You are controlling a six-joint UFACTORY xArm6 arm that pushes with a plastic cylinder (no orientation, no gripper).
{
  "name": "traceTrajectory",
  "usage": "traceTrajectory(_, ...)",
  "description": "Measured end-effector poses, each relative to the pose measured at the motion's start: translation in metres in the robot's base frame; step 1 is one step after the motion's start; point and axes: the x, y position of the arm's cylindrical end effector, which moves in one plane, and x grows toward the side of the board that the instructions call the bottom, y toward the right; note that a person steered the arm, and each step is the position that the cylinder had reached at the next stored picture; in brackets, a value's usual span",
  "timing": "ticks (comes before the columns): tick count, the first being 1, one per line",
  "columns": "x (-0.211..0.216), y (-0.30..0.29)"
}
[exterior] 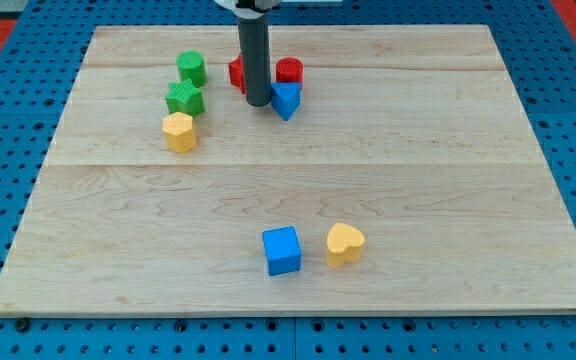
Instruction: Nudge yellow heart a bit up
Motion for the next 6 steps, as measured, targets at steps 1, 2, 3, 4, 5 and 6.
traceTrajectory(1, -0.001, 0.017)
traceTrajectory(2, -0.001, 0.031)
traceTrajectory(3, 0.017, 0.03)
traceTrajectory(4, 0.078, 0.061)
traceTrajectory(5, 0.134, 0.144)
traceTrajectory(6, 0.223, 0.162)
